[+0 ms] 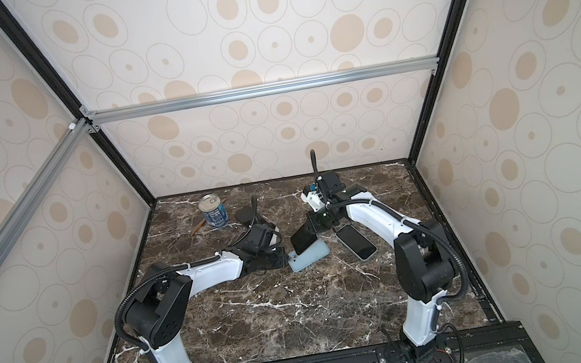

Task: Put the phone into the phone case
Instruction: 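Grasp the light-blue case edge with the left gripper while right brings phone over it, then lower the purple-edged phone into the light-blue case with the right gripper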

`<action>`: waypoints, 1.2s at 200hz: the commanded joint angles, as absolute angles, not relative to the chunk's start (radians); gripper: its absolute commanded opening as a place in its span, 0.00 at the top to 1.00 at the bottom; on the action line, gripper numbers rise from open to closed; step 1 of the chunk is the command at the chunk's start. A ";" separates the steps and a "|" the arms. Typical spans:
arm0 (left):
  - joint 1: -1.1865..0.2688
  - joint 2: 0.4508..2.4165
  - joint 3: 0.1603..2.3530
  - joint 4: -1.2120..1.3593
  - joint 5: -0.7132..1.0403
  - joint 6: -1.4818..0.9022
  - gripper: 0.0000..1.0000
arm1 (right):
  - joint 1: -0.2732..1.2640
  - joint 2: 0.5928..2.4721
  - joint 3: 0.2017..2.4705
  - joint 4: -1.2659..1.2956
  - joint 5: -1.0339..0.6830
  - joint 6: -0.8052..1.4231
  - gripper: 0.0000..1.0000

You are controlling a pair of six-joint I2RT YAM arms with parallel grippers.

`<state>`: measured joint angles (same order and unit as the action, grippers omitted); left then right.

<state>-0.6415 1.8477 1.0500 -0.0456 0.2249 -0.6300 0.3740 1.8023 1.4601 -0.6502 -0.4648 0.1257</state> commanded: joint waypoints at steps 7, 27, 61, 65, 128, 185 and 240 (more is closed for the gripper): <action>-0.645 1.864 1.031 0.015 0.261 -0.683 0.78 | 0.368 1.824 1.481 -0.741 -0.569 0.102 1.00; -0.644 1.881 1.037 0.020 0.280 -0.691 0.78 | 0.368 1.837 1.476 -0.750 -0.576 0.107 1.00; -0.644 1.888 1.026 0.037 0.278 -0.697 0.85 | 0.368 1.842 1.433 -0.743 -0.570 0.108 1.00; -0.645 1.889 1.026 0.036 0.278 -0.698 0.86 | 0.368 1.844 1.430 -0.744 -0.569 0.110 1.00; -0.645 1.864 0.990 0.046 0.276 -0.703 0.75 | 0.342 1.856 1.282 -0.597 -0.604 0.163 1.00; -0.645 1.825 0.906 0.092 0.322 -0.732 0.74 | 0.315 1.877 1.095 -0.412 -0.684 0.297 1.00; -0.648 1.822 0.853 0.148 0.363 -0.760 0.75 | 0.315 1.927 1.022 -0.303 -0.674 0.350 1.00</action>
